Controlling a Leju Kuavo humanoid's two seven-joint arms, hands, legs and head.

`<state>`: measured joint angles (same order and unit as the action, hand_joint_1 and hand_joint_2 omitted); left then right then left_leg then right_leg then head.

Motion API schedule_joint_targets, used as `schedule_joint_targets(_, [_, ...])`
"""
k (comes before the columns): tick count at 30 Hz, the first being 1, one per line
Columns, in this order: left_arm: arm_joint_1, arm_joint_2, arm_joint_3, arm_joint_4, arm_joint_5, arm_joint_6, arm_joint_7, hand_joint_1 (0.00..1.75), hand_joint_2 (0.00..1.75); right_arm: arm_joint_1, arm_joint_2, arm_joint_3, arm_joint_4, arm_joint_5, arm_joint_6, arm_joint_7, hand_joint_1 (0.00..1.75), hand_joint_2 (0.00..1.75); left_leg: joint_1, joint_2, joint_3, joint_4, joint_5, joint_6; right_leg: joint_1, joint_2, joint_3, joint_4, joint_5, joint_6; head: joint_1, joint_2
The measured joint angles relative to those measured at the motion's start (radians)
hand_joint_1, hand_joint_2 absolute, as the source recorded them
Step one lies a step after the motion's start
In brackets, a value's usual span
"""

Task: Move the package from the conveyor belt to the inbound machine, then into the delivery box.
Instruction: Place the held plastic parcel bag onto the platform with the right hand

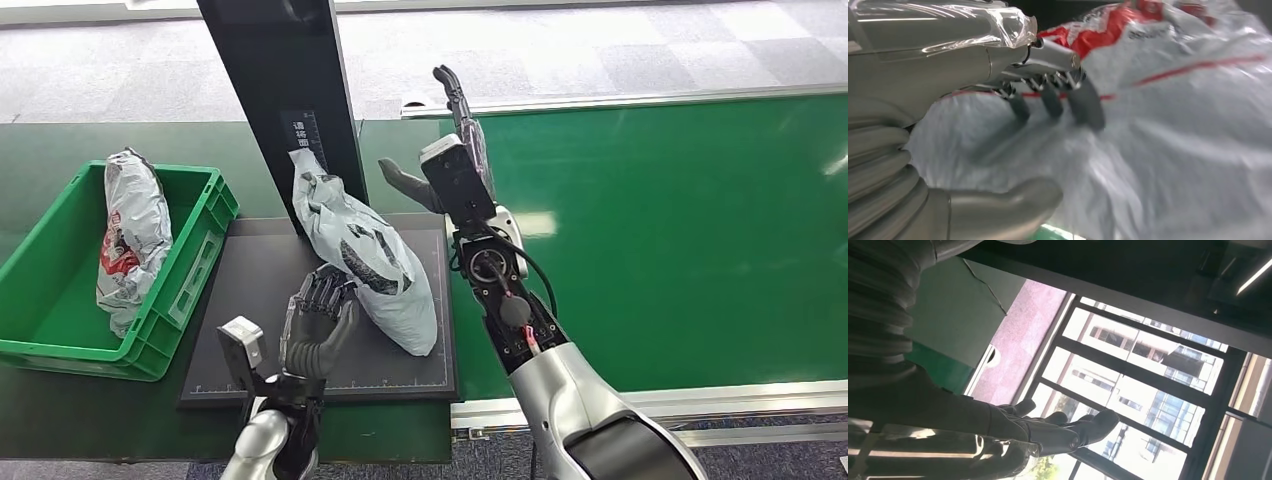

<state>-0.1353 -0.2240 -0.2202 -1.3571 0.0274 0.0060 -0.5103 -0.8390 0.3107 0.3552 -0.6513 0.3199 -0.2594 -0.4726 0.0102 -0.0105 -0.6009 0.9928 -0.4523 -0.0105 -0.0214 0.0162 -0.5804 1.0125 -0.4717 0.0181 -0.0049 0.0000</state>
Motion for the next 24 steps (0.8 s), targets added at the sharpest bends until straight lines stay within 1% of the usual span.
schedule_joint_targets(4, [-0.031,-0.009,-0.012,0.067,0.017,0.049,-0.018,1.75,1.75,0.009,-0.001,-0.001,-0.011,-0.005,-0.003,-0.001,0.0,1.75,0.0,0.0,0.0,0.0,0.0,0.0,0.0,0.0,0.0,0.0,0.0,0.0,0.0,0.0])
schedule_joint_targets(8, [-0.045,-0.012,-0.014,0.109,0.045,0.078,-0.029,1.75,1.75,0.015,-0.001,-0.001,-0.017,-0.013,-0.005,-0.003,0.0,1.75,0.0,0.0,0.0,0.0,0.0,0.0,0.0,0.0,0.0,0.0,0.0,0.0,0.0,0.0])
schedule_joint_targets(16, [-0.052,-0.02,-0.009,0.142,0.1,0.123,-0.025,1.75,1.75,0.02,-0.003,-0.002,-0.023,-0.021,-0.019,-0.005,0.0,1.75,0.0,0.0,0.0,0.0,0.0,0.0,0.0,0.0,0.0,0.0,0.0,0.0,0.0,0.0])
schedule_joint_targets(24, [-0.06,-0.021,-0.001,0.162,0.113,0.13,-0.023,1.75,1.75,0.02,-0.003,-0.003,-0.023,-0.023,-0.02,-0.005,0.0,1.75,0.0,0.0,0.0,0.0,0.0,0.0,0.0,0.0,0.0,0.0,0.0,0.0,0.0,0.0])
